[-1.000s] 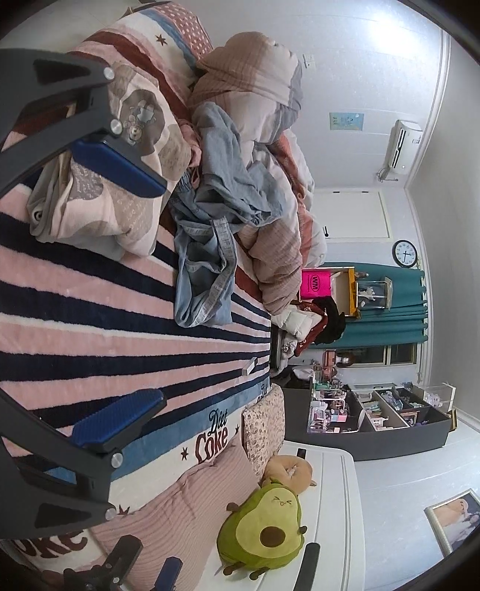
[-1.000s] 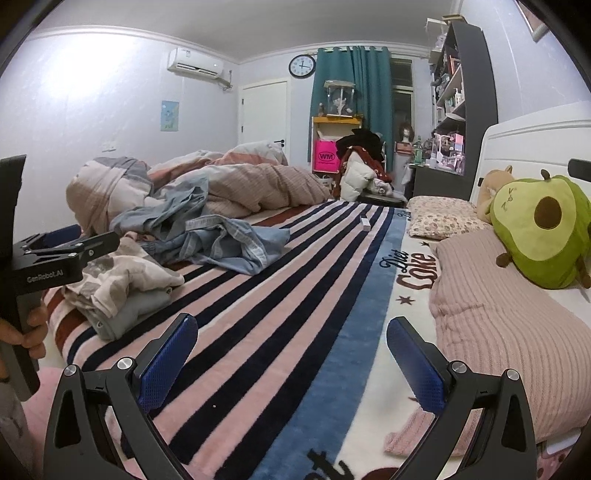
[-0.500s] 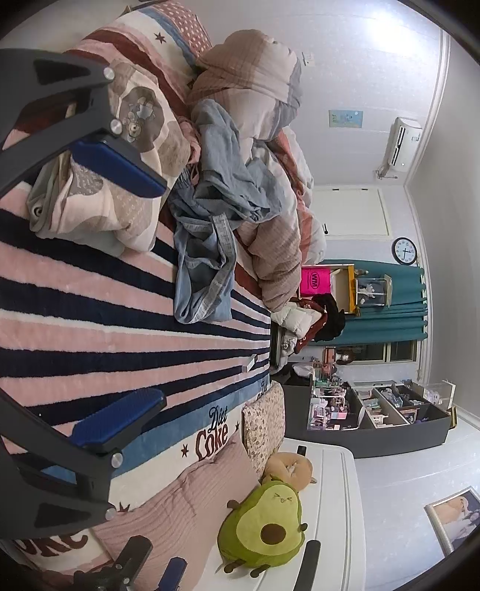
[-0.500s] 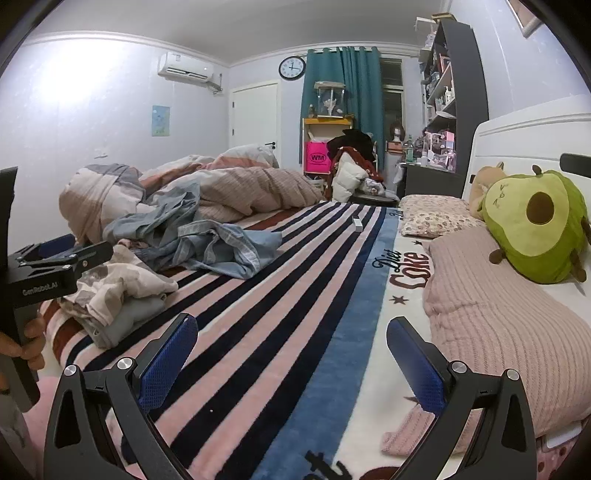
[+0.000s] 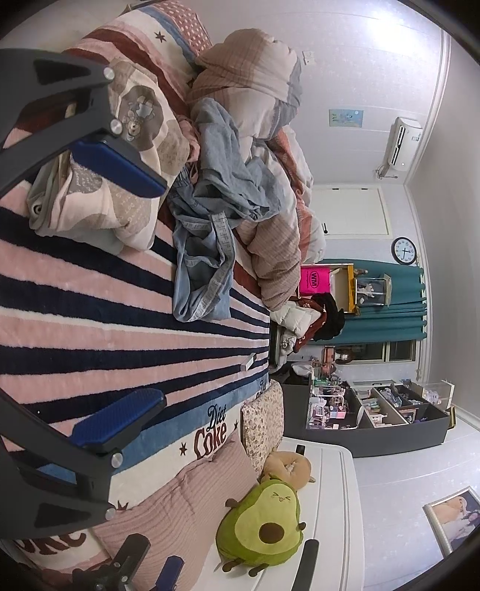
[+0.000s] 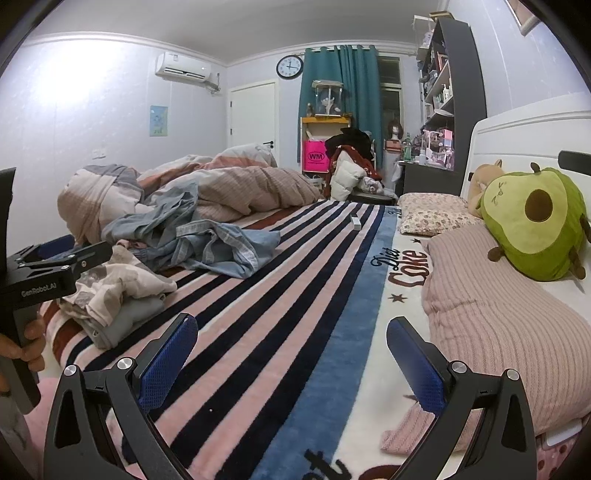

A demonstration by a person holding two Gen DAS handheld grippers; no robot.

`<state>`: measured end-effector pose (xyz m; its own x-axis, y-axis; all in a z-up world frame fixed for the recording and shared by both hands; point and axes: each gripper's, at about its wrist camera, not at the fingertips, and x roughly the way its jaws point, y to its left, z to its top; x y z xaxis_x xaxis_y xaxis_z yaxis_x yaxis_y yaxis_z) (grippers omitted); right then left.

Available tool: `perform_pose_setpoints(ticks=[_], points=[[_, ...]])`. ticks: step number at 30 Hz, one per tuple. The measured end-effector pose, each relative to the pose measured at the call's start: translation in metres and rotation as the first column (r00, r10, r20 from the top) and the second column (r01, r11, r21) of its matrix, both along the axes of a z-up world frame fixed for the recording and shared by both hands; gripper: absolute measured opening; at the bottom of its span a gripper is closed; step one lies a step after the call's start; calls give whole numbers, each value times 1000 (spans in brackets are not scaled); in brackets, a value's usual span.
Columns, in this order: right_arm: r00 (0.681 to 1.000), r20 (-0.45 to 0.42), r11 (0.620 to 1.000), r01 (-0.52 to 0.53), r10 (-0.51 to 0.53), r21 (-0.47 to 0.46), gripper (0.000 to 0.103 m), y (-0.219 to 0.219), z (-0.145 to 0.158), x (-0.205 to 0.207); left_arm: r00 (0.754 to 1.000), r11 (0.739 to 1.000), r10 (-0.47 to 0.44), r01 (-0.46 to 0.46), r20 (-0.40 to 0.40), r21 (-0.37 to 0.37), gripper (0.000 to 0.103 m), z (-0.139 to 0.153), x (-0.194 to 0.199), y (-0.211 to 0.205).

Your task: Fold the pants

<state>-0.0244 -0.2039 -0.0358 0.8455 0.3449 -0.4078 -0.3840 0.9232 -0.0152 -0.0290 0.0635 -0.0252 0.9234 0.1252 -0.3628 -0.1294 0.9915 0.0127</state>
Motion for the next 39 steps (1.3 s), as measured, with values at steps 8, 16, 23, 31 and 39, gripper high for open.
perform_pose_setpoints(ticks=[8,16,23,31,39], points=[[1000,-2,1000,2,-2,3,102,-1,0,0,1000,1000,0,0,-1,-2,102,0,0,1],[1000,0,1000,9,-9,1,102,-2,0,-1,1000,1000,-1,1,0,-4,102,1,-1,0],[1000,2,1000,9,-9,4,102,-3,0,-1,1000,1000,-1,1,1,-1,102,1,-1,0],[1000,6,1000,17,-17,2,102,-5,1,-1,1000,1000,-1,1,0,-2,102,1,-1,1],[1000,6,1000,16,-16,1,102,-7,1,-1,1000,1000,-1,1,1,-2,102,1,-1,0]])
